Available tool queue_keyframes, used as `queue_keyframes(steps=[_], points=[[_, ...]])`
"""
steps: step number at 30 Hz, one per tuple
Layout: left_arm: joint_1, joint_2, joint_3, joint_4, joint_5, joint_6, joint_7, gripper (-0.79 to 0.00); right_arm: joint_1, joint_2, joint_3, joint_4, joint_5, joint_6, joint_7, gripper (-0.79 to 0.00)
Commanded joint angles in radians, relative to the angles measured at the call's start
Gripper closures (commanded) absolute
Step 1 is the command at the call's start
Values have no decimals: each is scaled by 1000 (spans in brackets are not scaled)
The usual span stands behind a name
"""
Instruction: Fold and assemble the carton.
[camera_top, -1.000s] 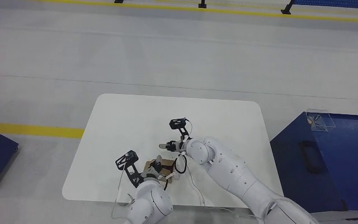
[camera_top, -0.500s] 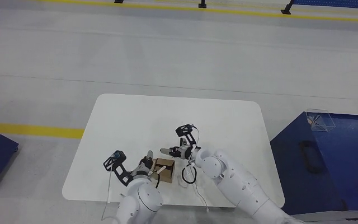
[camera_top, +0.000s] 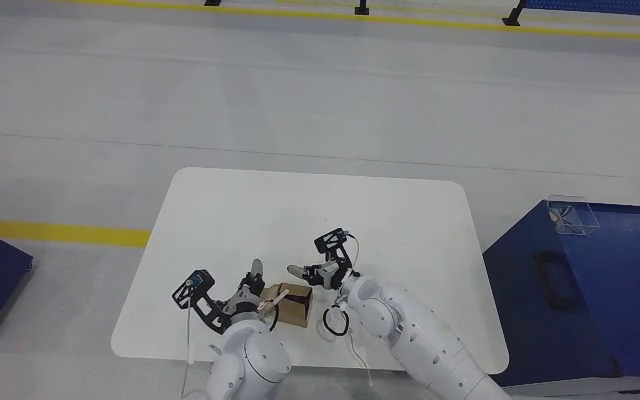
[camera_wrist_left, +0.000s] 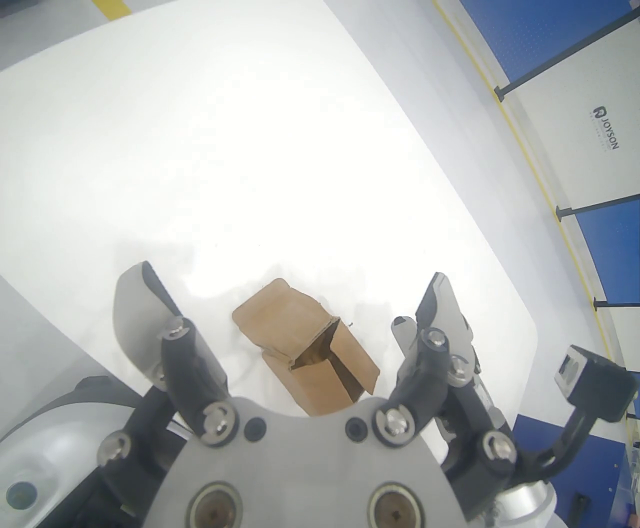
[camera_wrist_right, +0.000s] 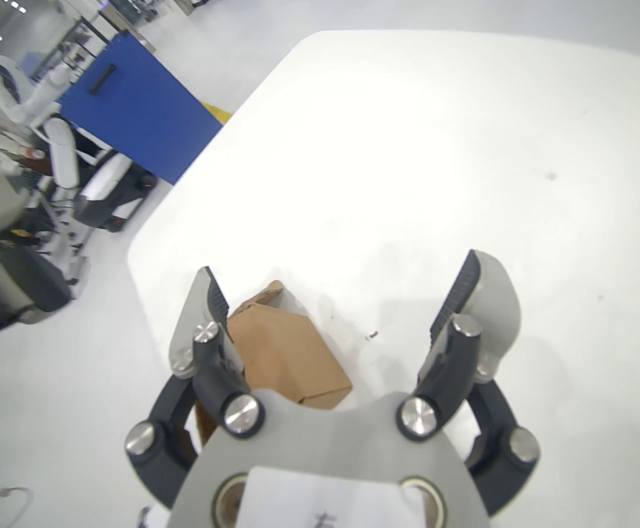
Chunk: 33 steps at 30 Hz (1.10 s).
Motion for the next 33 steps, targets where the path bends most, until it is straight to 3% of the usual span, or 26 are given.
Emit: queue_keyframes(steps=[1,5,7,11,17,18,19,20,22,25,33], points=[[52,-7,-11,-20,-84,-19,97,-785,-33,6,17,-25,-55,4,-25,-785],[142,-12,-42,20,-218,-127,210,-785,-83,24,79,-49,-63,-23,-63,-785],[173,-3,-38,78,-162,-186,221,-785,-109,31,117,-66,-46,-15,-87,-785],[229,24,-24,126,19,-289,116,-785,-133,40,175,-96,-2,-11,-52,-785],[231,39,-10,120,163,-293,-32,-785,-145,43,212,-128,9,-19,-27,-785],[222,37,-1,127,162,-291,-38,-640,-146,43,214,-130,9,-22,-26,-785],[214,37,11,139,168,-293,-44,-406,-148,43,217,-131,10,-24,-26,-785],[207,36,21,149,172,-293,-51,-231,-150,42,219,-133,12,-25,-27,-785],[189,34,36,171,168,-286,-70,0,-153,41,224,-132,14,-29,-28,-785],[155,32,48,214,180,-282,-99,0,-154,41,225,-131,14,-31,-27,-785],[67,16,84,312,140,-246,-50,0,-154,41,225,-131,14,-31,-27,-785]])
